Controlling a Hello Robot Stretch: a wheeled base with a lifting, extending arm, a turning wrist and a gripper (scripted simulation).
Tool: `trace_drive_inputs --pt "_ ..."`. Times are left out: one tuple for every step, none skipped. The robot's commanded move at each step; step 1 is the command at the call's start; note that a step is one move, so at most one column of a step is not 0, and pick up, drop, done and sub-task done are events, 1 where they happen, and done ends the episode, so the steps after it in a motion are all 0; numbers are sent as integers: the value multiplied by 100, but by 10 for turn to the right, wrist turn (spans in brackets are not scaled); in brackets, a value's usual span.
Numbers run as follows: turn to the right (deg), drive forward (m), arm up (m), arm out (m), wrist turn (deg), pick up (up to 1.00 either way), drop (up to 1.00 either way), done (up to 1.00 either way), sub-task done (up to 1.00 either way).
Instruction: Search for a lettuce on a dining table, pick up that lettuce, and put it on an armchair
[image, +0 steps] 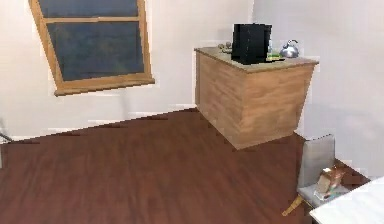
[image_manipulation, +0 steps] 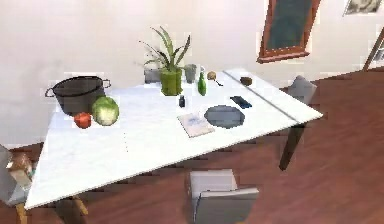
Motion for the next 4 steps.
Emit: trace_drive_inputs --pt "-210 0 0 0 0 0 0 0 0" --pt "450 0 0 0 0 0 0 0 0" --pt "180 0 0 0 0 0 0 0 0" --pt "0 50 0 0 0 0 0 0 0"
